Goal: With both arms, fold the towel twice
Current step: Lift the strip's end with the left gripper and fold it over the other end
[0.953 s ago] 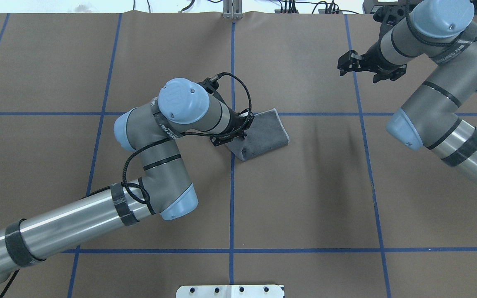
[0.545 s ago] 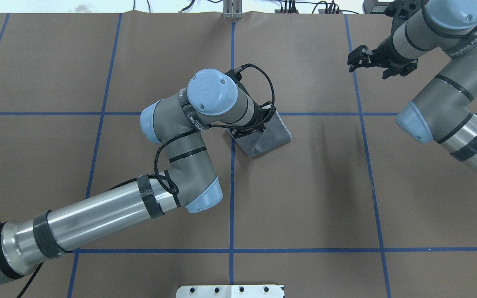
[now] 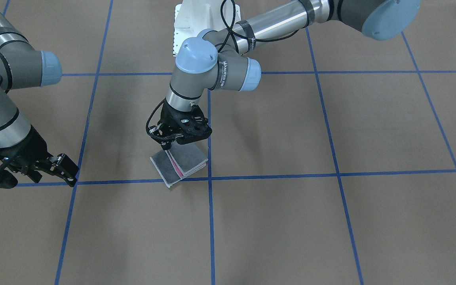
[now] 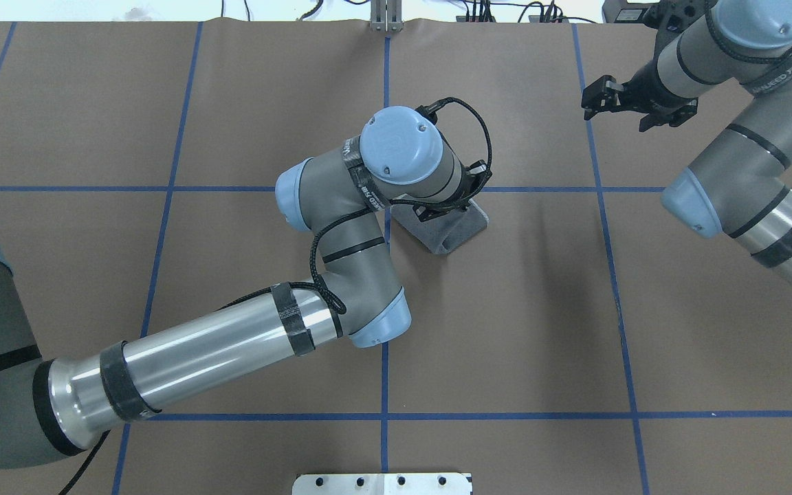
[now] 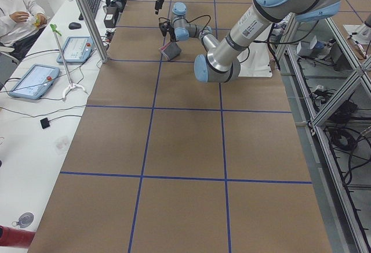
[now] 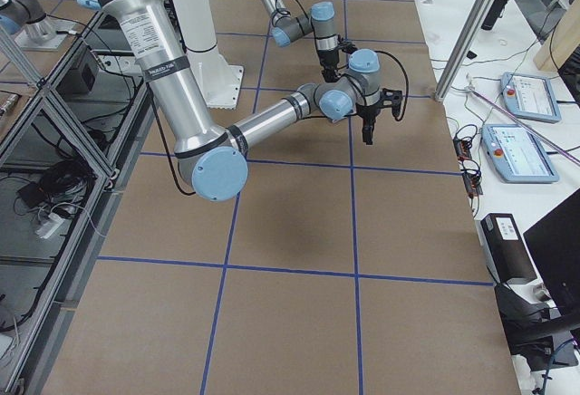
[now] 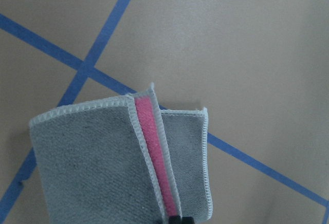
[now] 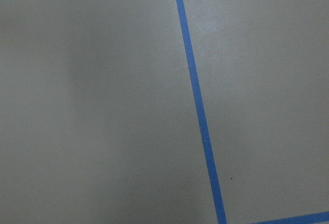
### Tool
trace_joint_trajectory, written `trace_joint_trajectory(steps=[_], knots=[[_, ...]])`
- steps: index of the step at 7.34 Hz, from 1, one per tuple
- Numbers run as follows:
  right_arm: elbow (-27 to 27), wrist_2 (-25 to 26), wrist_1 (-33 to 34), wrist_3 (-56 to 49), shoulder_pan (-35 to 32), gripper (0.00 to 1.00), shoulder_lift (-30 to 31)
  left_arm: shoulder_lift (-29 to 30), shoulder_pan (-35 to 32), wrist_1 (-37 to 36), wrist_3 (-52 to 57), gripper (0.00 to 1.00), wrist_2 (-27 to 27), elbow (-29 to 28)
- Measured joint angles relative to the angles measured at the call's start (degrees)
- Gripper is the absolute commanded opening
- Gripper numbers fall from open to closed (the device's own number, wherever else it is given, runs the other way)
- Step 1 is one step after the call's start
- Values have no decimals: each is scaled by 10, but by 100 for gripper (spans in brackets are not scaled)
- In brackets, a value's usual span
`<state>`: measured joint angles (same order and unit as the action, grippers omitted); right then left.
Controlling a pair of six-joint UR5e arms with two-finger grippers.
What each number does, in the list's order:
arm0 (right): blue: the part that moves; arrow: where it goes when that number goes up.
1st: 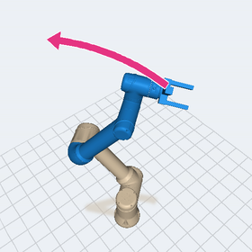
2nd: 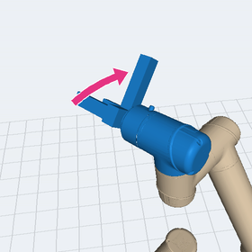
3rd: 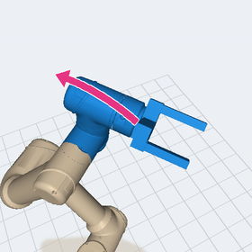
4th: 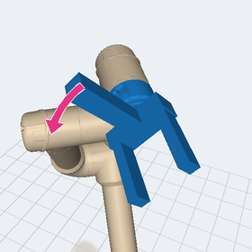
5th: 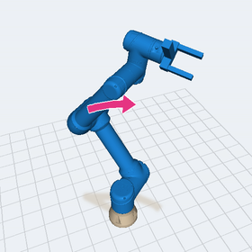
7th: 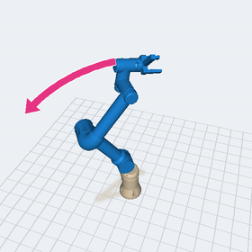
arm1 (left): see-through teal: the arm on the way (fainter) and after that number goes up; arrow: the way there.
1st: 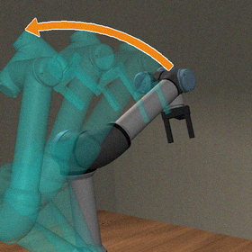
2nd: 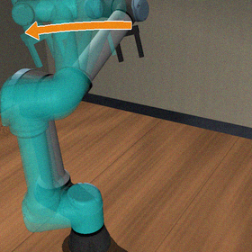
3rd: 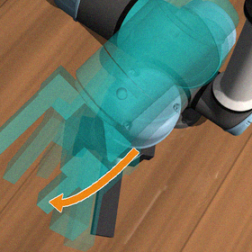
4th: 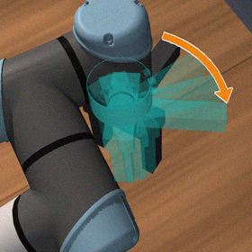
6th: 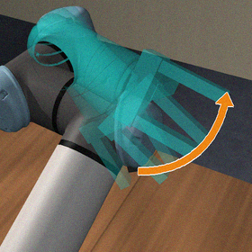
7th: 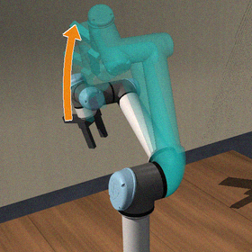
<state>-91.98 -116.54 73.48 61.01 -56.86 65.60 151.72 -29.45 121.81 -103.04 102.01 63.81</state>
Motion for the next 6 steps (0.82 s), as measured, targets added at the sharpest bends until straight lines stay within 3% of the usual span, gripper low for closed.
trace_joint_trajectory(steps=[4,6], knots=[[0,0,-1,1,0,100,2,19,9,0,13,0,-19,-27],[0,0,-1,1,0,100,3,27,18,1,13,100,-42,-41]])
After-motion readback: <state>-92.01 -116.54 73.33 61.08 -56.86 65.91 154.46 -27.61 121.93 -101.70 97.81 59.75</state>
